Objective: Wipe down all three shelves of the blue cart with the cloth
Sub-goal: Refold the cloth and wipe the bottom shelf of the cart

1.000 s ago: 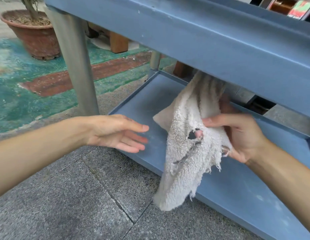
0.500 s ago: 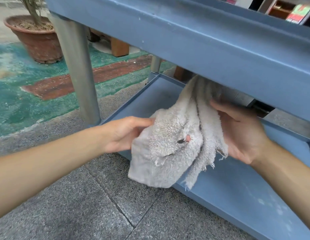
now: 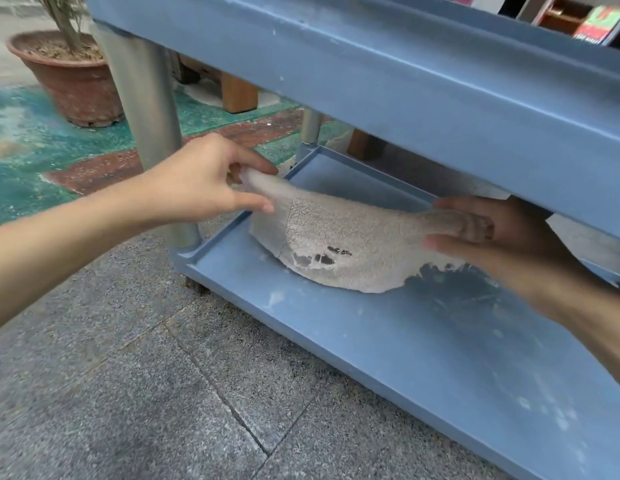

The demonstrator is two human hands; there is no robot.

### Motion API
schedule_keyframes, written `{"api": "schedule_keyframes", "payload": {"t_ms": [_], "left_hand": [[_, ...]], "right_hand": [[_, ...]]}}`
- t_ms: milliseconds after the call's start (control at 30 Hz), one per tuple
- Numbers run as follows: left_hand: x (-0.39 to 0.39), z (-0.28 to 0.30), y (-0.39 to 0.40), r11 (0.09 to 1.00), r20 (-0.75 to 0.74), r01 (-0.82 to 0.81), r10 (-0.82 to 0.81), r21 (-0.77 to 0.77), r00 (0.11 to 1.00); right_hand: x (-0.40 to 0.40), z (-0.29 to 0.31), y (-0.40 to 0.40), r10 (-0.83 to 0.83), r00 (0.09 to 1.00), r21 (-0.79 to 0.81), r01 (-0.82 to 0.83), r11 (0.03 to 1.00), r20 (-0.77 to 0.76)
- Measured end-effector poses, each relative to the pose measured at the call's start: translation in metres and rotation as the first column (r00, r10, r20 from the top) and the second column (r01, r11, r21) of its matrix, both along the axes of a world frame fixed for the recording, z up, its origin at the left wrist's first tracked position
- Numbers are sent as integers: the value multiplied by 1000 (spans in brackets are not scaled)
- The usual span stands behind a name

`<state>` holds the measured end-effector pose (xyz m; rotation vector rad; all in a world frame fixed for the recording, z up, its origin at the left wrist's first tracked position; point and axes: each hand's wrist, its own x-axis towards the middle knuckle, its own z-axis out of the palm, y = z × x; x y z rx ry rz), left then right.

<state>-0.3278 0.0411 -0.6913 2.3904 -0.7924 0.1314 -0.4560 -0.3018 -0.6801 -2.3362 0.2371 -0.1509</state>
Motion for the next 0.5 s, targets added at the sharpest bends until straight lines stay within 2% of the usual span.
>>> {"api": "schedule_keyframes", "payload": {"t_ms": [67, 133, 233, 300, 400, 500], "left_hand": [[-3, 5, -1, 996, 199, 22, -39, 84, 979], [-3, 5, -1, 998, 232, 53, -56, 22, 971], [-2, 0, -4, 963, 1, 41, -42, -266, 999], [3, -8, -9, 916, -88, -29, -7, -401, 996], [19, -24, -19, 916, -122, -141, 102, -376, 987], [36, -46, -25, 934, -169, -271, 235, -232, 957]], "right_hand": [[-3, 0, -2, 30, 999, -214, -27, 976, 13], [-6, 1, -5, 53, 991, -271, -18, 963, 125], [-5, 0, -5, 45, 969, -46, -35, 998, 244], [2, -4, 1, -4, 956, 43, -9, 999, 292], [24, -27, 10, -72, 949, 32, 66, 997, 306], [53, -69, 13, -132, 975, 9, 133, 991, 179]]}}
